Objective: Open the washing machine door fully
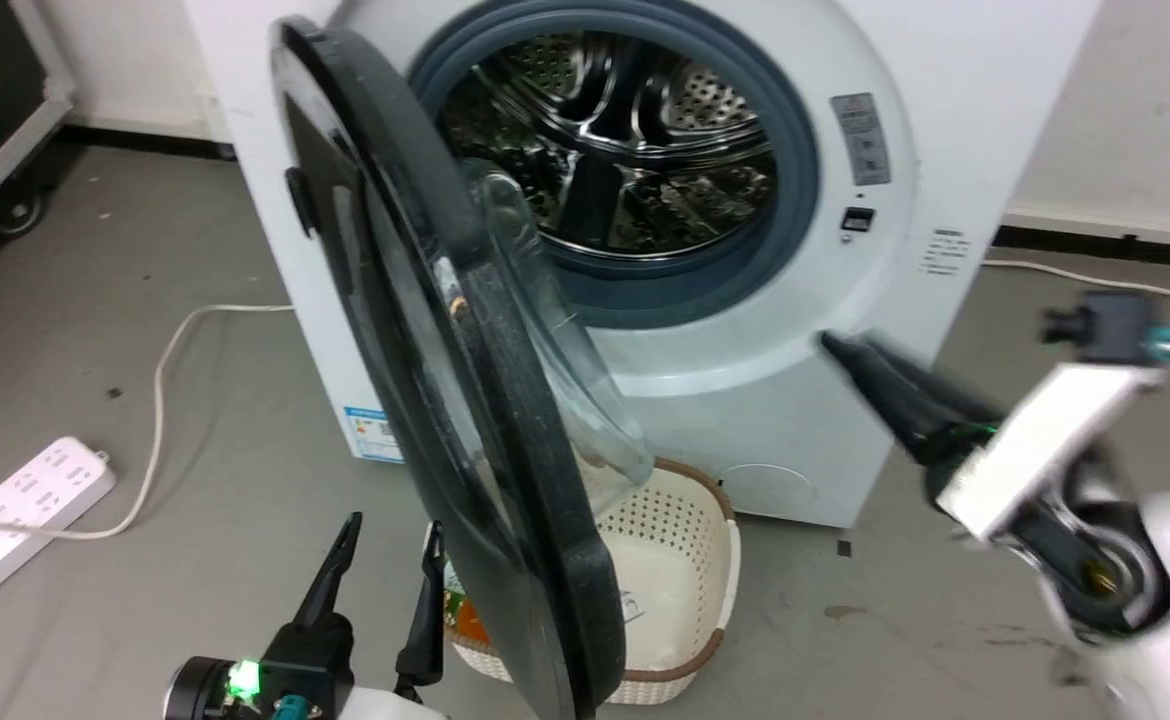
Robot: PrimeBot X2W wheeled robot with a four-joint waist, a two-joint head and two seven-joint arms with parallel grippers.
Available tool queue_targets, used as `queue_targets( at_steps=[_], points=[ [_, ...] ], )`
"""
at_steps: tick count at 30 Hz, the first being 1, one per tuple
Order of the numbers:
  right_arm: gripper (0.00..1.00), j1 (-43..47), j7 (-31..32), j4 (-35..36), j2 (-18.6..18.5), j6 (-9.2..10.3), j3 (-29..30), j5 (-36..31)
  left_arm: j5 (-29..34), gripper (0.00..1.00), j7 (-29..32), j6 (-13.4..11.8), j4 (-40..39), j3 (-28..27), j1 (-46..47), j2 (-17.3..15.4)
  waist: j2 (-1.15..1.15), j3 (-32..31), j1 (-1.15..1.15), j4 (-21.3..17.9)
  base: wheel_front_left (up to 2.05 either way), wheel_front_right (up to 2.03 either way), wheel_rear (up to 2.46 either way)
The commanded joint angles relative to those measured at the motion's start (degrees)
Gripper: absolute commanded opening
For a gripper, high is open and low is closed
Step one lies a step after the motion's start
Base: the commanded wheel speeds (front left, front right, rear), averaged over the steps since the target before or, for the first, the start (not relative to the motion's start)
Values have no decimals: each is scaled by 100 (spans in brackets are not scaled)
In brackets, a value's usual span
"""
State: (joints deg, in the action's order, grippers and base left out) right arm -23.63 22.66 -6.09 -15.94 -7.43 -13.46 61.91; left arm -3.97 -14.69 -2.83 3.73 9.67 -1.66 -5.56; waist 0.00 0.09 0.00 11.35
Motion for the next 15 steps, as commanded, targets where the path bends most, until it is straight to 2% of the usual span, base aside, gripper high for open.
queue_targets(
  at_steps=[1, 3, 6, 10, 15],
  points=[
    [100, 212, -415, 209, -265, -6, -112, -553, -28, 100, -30, 17, -41, -35, -57, -3, 0, -15, 0, -87, 0, 0, 0],
    [100, 474, -1169, 384, -546, -6, -151, -1430, -36, 100, -30, 14, -68, -80, -79, -4, 0, -37, 0, -165, 0, 0, 0],
    [100, 912, -2068, 433, -629, -6, 120, -2535, -49, 100, -30, 27, -95, -137, -128, -11, 0, -79, 0, -263, 0, 0, 0],
    [100, 1570, -2802, 554, -281, -6, 755, -3797, -73, 100, -30, 72, -128, -201, -212, -21, 0, -102, 0, -384, 0, 0, 0],
    [100, 2432, -3226, 882, 491, -6, 1331, -4766, -76, 100, -30, 129, -141, -227, -290, -14, 0, -113, 0, -472, 0, 0, 0]
  ],
)
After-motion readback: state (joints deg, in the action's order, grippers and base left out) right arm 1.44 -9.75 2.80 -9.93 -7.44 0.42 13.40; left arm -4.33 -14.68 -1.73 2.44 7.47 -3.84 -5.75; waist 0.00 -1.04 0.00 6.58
